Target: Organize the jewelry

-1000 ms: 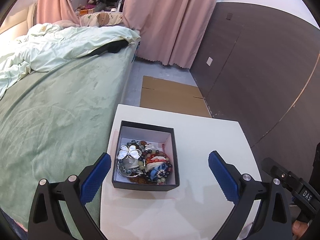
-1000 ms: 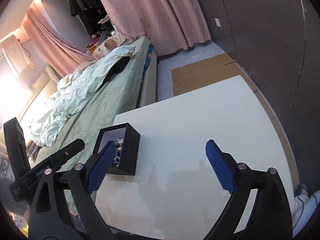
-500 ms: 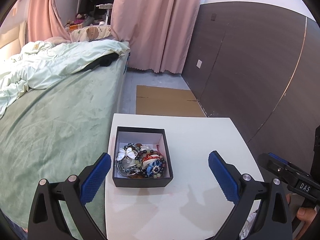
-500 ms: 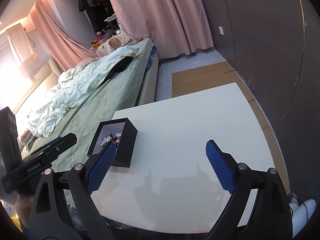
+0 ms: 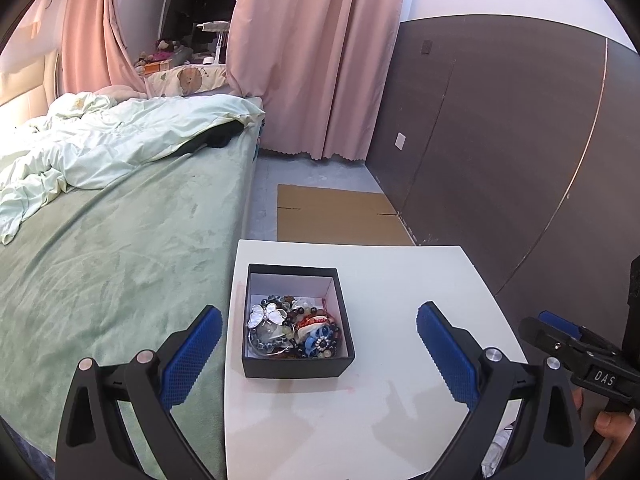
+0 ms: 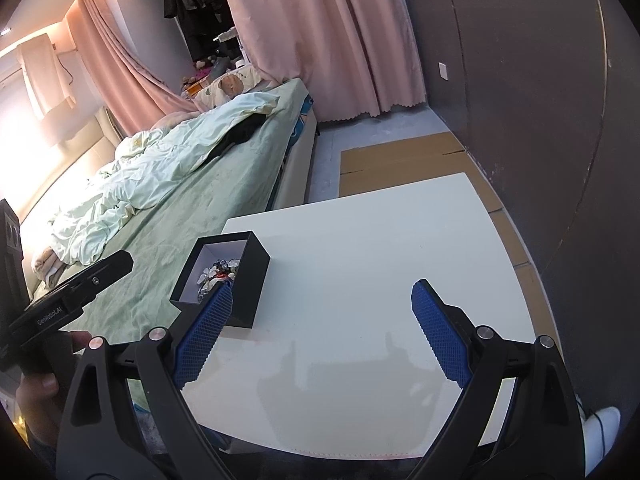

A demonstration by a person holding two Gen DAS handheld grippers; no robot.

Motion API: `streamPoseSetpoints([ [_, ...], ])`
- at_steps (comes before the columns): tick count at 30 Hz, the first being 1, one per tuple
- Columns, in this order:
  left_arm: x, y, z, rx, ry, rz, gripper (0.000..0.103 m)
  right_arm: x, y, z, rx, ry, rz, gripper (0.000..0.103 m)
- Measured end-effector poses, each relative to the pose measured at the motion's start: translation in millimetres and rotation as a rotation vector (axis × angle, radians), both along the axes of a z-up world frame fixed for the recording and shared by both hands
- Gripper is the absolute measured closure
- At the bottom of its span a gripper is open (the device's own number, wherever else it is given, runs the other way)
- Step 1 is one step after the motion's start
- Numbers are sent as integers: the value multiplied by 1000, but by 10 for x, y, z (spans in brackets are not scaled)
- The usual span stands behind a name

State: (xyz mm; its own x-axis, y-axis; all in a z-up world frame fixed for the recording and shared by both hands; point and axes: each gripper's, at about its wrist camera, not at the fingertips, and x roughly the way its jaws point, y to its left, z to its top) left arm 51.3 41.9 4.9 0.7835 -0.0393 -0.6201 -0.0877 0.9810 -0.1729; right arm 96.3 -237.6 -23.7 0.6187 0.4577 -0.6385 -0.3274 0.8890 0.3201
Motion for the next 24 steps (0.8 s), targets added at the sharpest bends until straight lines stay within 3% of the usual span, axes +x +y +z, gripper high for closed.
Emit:
streamPoseSetpoints([
  [24, -72, -68, 31, 4, -15, -9, 8, -32, -9, 8, 8, -1, -6, 12],
])
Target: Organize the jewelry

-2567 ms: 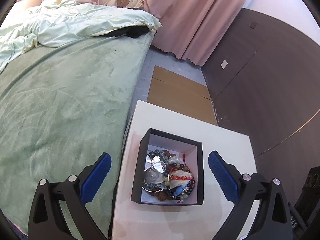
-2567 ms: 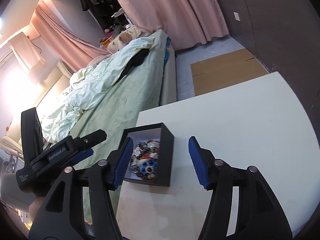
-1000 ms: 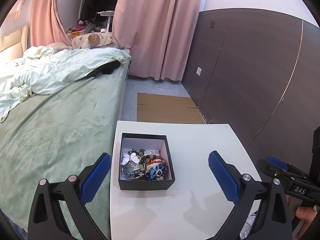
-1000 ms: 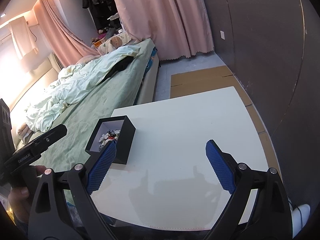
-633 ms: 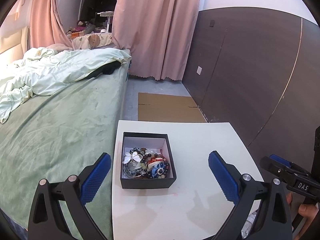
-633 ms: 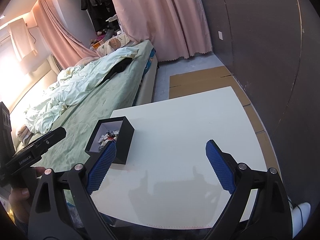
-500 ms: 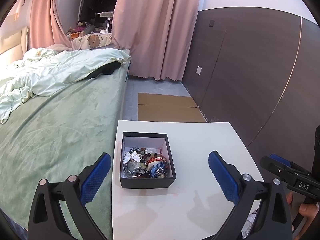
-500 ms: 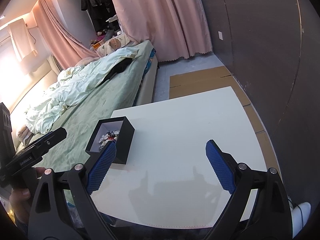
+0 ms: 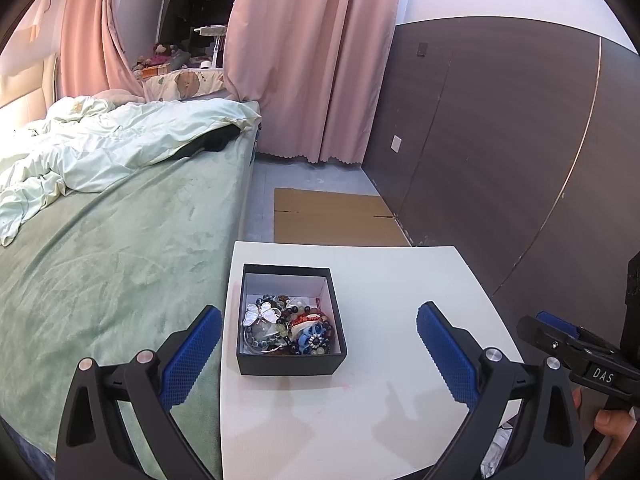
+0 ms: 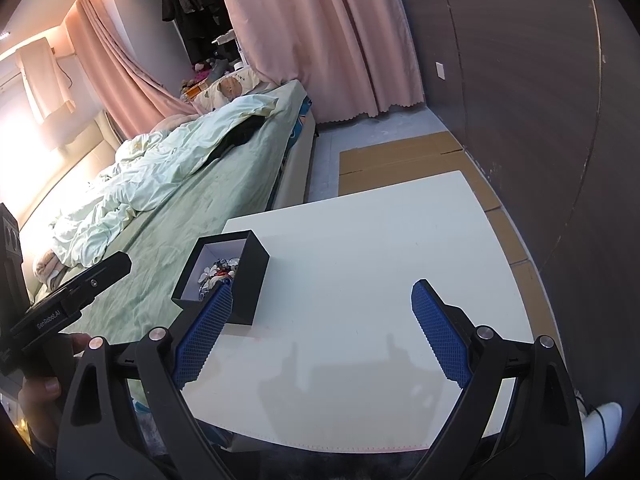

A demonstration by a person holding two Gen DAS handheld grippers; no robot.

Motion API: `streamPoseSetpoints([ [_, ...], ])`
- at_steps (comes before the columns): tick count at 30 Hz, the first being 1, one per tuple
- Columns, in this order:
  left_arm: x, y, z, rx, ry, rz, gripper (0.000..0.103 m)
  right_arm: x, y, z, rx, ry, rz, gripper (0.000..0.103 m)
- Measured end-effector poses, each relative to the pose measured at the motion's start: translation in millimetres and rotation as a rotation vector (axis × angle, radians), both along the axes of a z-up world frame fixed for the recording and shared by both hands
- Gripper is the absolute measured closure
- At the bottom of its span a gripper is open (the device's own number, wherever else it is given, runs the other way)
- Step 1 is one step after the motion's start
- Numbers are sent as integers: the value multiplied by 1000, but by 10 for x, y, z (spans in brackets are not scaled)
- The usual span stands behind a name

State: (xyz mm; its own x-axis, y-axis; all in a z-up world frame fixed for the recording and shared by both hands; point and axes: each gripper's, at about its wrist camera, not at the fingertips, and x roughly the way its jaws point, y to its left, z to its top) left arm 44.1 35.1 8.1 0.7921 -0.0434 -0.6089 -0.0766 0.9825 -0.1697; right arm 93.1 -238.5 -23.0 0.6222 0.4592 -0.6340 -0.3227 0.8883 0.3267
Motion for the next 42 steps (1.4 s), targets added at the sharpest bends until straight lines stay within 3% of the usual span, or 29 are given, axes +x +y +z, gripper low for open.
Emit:
streamPoseSetpoints([
  [42, -64, 9, -13, 1, -7, 9, 8, -97, -53, -49, 25, 13, -7, 12],
])
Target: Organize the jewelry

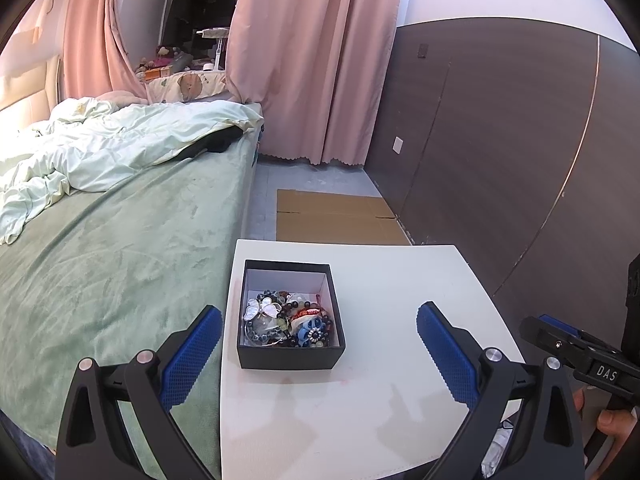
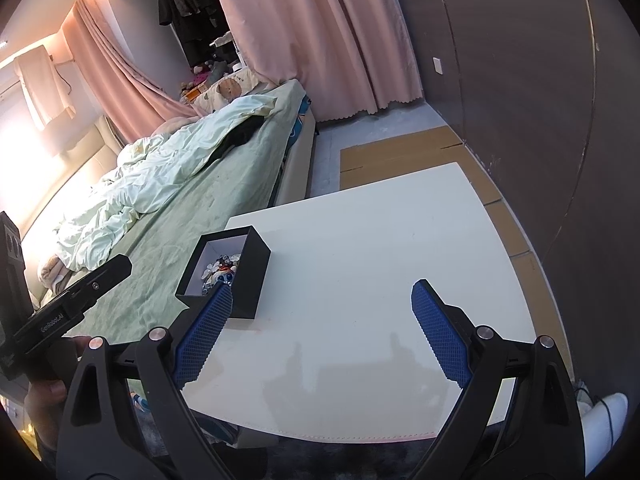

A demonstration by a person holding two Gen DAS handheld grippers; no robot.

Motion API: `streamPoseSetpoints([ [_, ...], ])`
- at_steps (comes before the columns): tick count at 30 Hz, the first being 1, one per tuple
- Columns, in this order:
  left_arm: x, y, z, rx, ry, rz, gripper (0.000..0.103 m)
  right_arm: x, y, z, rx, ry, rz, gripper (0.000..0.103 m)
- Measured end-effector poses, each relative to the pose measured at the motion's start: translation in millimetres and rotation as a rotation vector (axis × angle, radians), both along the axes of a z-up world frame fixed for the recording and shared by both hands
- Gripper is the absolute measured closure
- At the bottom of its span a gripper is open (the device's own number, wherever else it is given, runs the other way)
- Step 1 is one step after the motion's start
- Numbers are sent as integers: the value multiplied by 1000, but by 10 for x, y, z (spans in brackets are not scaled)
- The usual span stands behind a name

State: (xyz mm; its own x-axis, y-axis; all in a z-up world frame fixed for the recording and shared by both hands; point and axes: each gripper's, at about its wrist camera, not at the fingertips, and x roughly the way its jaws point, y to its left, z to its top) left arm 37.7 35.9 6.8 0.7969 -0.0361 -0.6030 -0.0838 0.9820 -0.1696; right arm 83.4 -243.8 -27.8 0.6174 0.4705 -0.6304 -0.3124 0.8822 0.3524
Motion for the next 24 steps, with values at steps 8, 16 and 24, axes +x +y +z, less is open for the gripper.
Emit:
streamPoseSetpoints([
  [8, 17, 9, 17, 10, 9, 10, 8, 1, -13, -8, 1, 10, -2, 12],
  [16, 25, -74, 21, 54, 8, 14, 8, -2, -19, 12, -4, 9, -1, 12],
  [24, -12, -119, 36, 75, -6, -1, 8, 4, -20, 0, -8, 14, -4, 12],
])
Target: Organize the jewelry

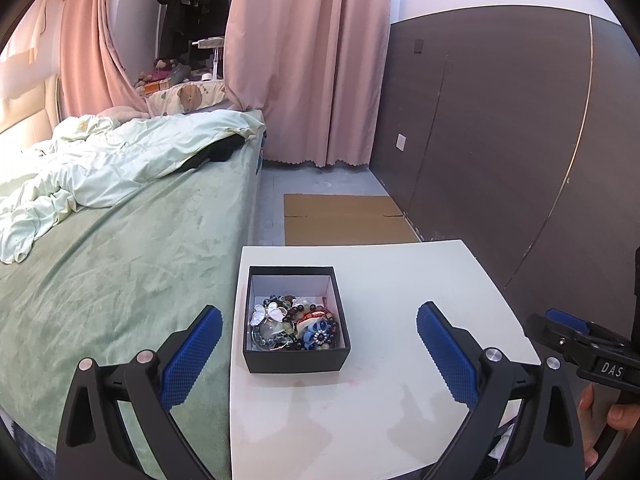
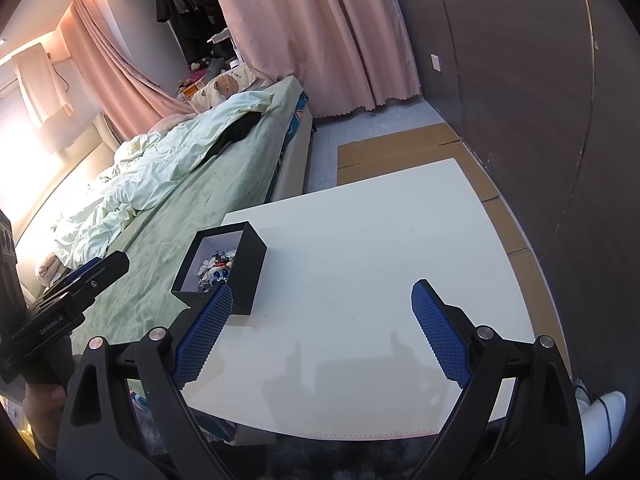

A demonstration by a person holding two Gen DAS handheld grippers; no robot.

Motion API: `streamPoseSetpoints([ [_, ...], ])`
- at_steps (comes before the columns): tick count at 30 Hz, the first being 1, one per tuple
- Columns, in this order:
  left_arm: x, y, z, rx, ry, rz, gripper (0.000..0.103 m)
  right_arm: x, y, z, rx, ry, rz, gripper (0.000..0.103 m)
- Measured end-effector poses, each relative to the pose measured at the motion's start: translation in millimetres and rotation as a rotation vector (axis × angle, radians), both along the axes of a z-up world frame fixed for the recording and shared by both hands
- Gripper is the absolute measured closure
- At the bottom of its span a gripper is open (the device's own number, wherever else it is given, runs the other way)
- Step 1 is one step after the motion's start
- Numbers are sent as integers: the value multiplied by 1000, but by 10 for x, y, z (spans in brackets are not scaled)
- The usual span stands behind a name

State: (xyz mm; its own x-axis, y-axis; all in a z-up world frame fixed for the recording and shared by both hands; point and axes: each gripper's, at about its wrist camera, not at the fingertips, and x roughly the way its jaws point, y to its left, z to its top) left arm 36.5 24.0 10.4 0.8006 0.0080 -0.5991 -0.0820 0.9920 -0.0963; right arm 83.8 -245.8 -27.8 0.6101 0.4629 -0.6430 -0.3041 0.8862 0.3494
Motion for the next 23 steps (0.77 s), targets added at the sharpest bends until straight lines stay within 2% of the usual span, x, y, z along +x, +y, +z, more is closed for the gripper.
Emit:
streamPoseSetpoints([
  [23, 56, 63, -10, -23, 15, -4, 8, 0, 11, -30, -12, 6, -1, 12],
])
